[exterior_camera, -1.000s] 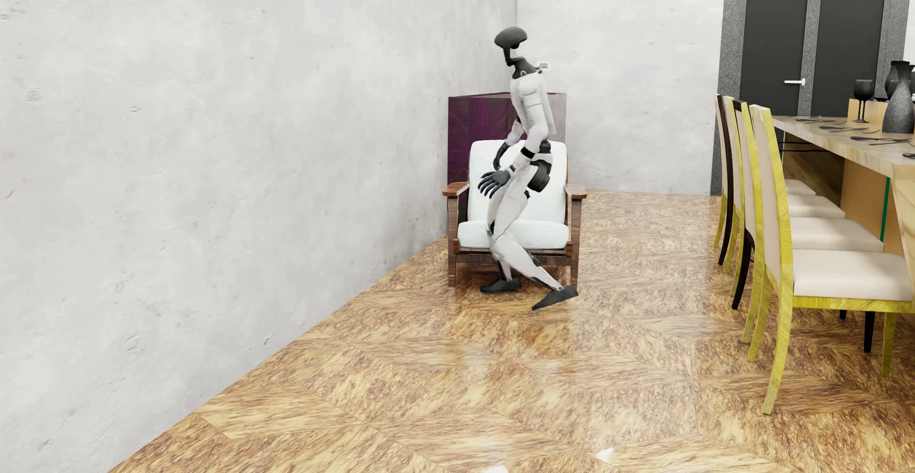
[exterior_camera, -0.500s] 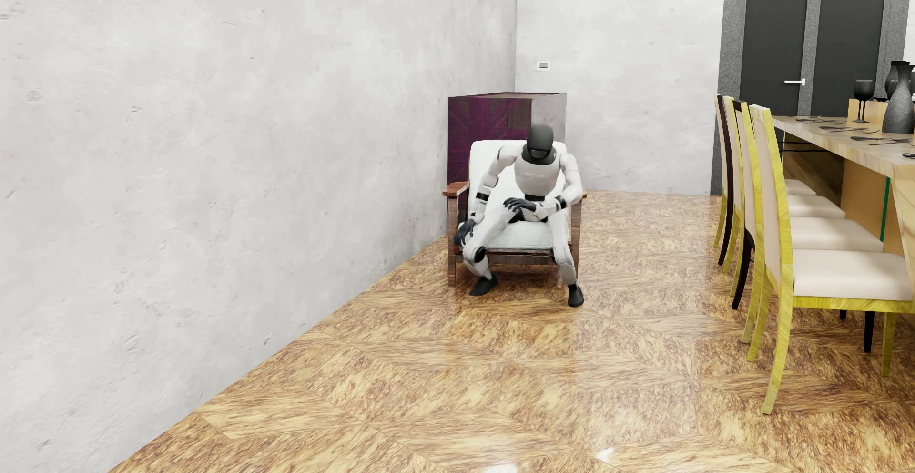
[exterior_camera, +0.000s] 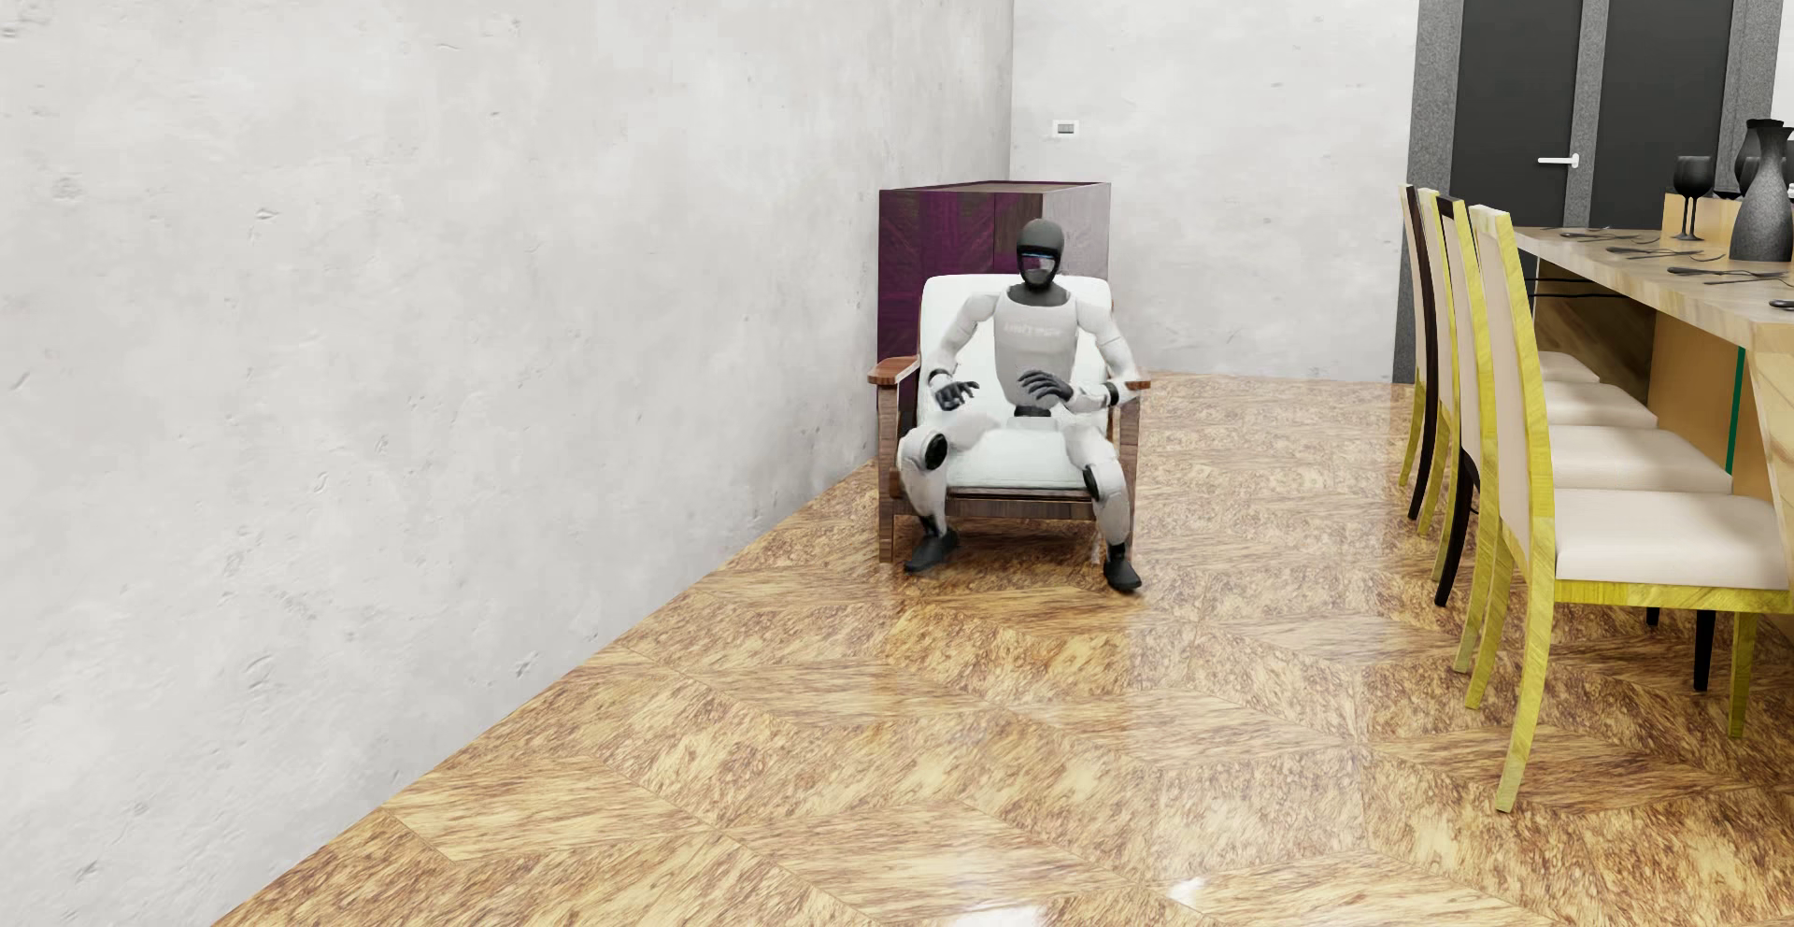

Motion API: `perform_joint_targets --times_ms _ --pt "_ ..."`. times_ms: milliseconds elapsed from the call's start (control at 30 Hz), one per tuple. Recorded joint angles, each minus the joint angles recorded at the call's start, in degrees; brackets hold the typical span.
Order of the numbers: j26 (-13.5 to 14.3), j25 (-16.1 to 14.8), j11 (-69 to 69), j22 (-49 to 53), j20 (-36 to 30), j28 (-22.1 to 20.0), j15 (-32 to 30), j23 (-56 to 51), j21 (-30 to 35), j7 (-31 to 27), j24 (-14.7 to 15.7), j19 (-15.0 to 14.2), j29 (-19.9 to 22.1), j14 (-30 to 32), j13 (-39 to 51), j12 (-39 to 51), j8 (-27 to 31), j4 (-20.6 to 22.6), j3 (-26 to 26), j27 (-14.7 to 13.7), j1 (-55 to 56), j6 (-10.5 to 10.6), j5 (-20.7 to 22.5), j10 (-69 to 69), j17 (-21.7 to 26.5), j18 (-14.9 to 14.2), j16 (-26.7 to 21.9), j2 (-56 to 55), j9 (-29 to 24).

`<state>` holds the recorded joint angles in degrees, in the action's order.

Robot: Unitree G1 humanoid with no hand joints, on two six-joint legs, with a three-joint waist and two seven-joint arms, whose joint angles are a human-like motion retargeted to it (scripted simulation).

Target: Perch on the chair

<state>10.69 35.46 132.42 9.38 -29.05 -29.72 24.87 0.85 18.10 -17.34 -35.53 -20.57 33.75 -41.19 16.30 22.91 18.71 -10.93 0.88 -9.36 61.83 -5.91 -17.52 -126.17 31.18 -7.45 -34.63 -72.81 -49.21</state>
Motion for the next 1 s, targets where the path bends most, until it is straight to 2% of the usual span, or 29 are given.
perform_joint_targets --times_ms 33,67,100,133,167,200,233,267,300,367,433,467,500,533,567,633,733,800,833,867,967,1000 --pt "2.33 1.01 -3.05 0.52 2.16 4.38 -2.06 -1.32 1.70 -0.05 -1.93 -0.91 -5.89 0.54 0.81 -5.09 -0.38 -0.57 0.31 -2.54 -1.87 0.14 1.87 0.54 -0.58 -0.72 1.07 0.72 0.59" --pt "3.51 1.99 -5.50 0.34 4.68 8.20 -4.02 -1.73 3.55 -0.32 -3.76 -0.83 -11.47 2.28 2.20 -9.63 -0.83 -1.61 0.93 -4.32 -2.97 0.41 3.89 0.75 -1.01 -2.79 2.06 1.82 1.41" --pt "5.20 2.01 -7.50 -1.54 6.62 12.96 -4.84 -0.03 6.02 -0.75 -5.08 -0.05 -17.70 4.87 4.22 -12.22 -1.60 -2.58 1.65 -7.62 -3.03 0.77 5.45 0.79 -1.71 -3.75 2.97 3.82 1.94" --pt "5.49 3.09 -9.59 -4.16 7.07 14.66 -7.74 2.25 7.58 -1.30 -5.52 0.52 -20.98 5.63 5.73 -13.70 -2.03 -2.75 1.91 -8.44 -2.82 1.45 6.09 0.74 -1.96 -4.50 4.52 6.08 2.30" --pt "6.56 3.25 -11.19 -7.05 6.96 13.83 -4.90 5.02 8.69 -1.43 -7.10 0.77 -23.81 2.37 6.42 -14.91 -1.89 -2.81 2.14 -8.43 -3.32 1.79 6.77 0.59 -2.43 -4.38 5.82 8.61 2.98" --pt "5.61 3.26 -11.45 -9.33 7.21 11.02 -4.61 8.18 10.33 -0.32 -7.93 3.08 -24.31 0.80 6.98 -15.23 -2.83 -3.35 2.18 -8.22 -4.76 1.24 7.92 0.98 -2.78 -2.05 6.62 9.21 3.28" --pt "5.09 3.25 -11.48 -12.55 7.00 8.18 -5.92 11.05 10.72 0.37 -7.66 3.25 -20.13 1.56 7.60 -14.40 -2.76 -3.65 2.10 -10.05 -6.00 1.36 7.78 2.10 -2.70 -2.15 7.55 9.32 3.45" --pt "3.75 1.68 -11.60 -15.29 6.20 6.67 -6.10 12.19 11.87 0.74 -7.24 2.80 -17.77 3.63 8.22 -13.41 -2.47 -3.66 2.10 -8.91 -7.05 2.02 8.07 3.78 -2.45 -2.23 7.84 9.94 3.54" --pt "3.59 1.45 -11.63 -16.64 5.88 8.03 -5.09 12.12 12.37 1.54 -7.60 3.71 -18.60 4.01 8.43 -12.68 -2.84 -3.54 1.87 -8.57 -7.09 2.46 7.90 3.55 -1.77 -1.37 7.58 10.67 4.02" --pt "5.07 1.34 -11.36 -17.70 5.88 9.66 -4.36 14.42 13.55 1.38 -7.11 3.80 -22.46 4.22 9.94 -12.15 -2.42 -3.86 1.97 -10.91 -7.42 2.79 7.74 3.49 -1.63 -2.87 7.09 11.26 4.60" --pt "4.77 -0.08 -10.89 -19.30 5.35 9.03 -3.70 16.64 13.68 1.40 -4.78 3.77 -20.54 4.11 9.56 -11.45 -2.16 -3.85 1.95 -9.61 -7.12 2.77 7.55 3.39 -2.62 -2.92 6.23 11.24 5.65" --pt "4.83 -0.55 -10.84 -20.67 4.08 7.75 -3.62 17.28 12.63 1.10 -5.20 3.69 -18.42 3.75 9.37 -10.18 -2.26 -3.44 1.30 -9.18 -6.54 3.41 7.16 3.26 -2.50 -2.49 6.67 11.26 5.66" --pt "4.59 -0.60 -10.71 -20.92 3.26 7.61 -3.60 17.41 12.50 1.08 -4.95 3.73 -17.45 4.00 8.58 -9.83 -2.17 -3.29 1.04 -8.72 -6.42 3.18 6.98 3.17 -2.77 -2.18 6.46 11.10 5.96" --pt "4.32 0.70 -10.56 -21.36 2.85 7.01 -3.56 17.64 12.09 1.07 -5.39 3.57 -17.14 4.40 8.25 -9.28 -2.11 -2.92 0.85 -8.95 -6.19 3.40 6.62 3.18 -3.22 -1.77 6.99 11.04 5.96" --pt "3.04 0.64 -10.39 -22.44 2.36 5.07 -3.34 18.02 12.41 1.07 -4.58 3.72 -16.31 4.53 7.99 -9.24 -1.91 -2.77 0.74 -8.09 -6.10 3.42 6.62 3.08 -3.40 -1.54 7.63 11.00 6.10" --pt "2.92 0.93 -10.20 -23.30 2.73 5.15 -3.36 19.09 12.84 0.75 -6.39 3.68 -13.97 4.39 7.93 -9.33 -1.69 -2.63 0.92 -6.75 -5.78 3.67 6.52 2.81 -4.02 -1.67 8.61 10.92 6.34" --pt "2.71 1.22 -9.99 -23.09 2.76 4.71 -2.82 19.58 13.16 0.20 -6.85 3.50 -12.85 4.05 8.23 -9.09 -1.51 -2.44 0.88 -6.07 -4.82 3.51 6.59 2.55 -4.13 -1.79 9.27 10.14 6.54" --pt "4.55 1.54 -9.96 -22.65 3.51 7.12 -2.76 19.38 12.42 -0.35 -6.48 2.63 -13.30 4.00 8.98 -7.60 -0.91 -2.66 0.88 -6.92 -2.86 3.34 6.57 2.41 -4.32 -2.04 8.83 8.43 6.94" --pt "5.19 2.65 -9.99 -21.94 4.45 9.77 -3.05 19.25 11.57 -0.31 -7.74 2.73 -14.54 4.12 9.46 -6.61 -0.98 -2.99 0.80 -7.40 -2.08 3.18 6.59 2.41 -4.37 -2.20 8.34 7.60 7.32" --pt "6.01 2.88 -9.89 -20.86 5.75 11.86 -3.09 19.00 11.09 -0.48 -7.55 2.51 -15.18 4.22 9.57 -6.25 -0.93 -3.13 0.70 -7.83 -1.26 3.55 6.57 2.10 -4.14 -1.84 8.42 7.05 7.60" --pt "6.32 2.51 -9.54 -20.44 5.82 11.73 -2.10 18.31 10.35 -0.77 -7.36 2.12 -14.66 3.38 8.96 -5.88 -1.21 -2.93 0.51 -8.27 -0.28 3.66 6.03 1.54 -3.93 -1.51 8.46 6.68 7.56" --pt "6.48 2.77 -9.57 -19.41 6.47 12.92 -1.91 17.72 10.02 -0.88 -7.71 1.96 -15.02 3.37 9.00 -5.57 -1.27 -3.35 0.28 -8.26 0.12 3.60 6.33 1.44 -3.71 -2.30 8.53 6.04 7.40"
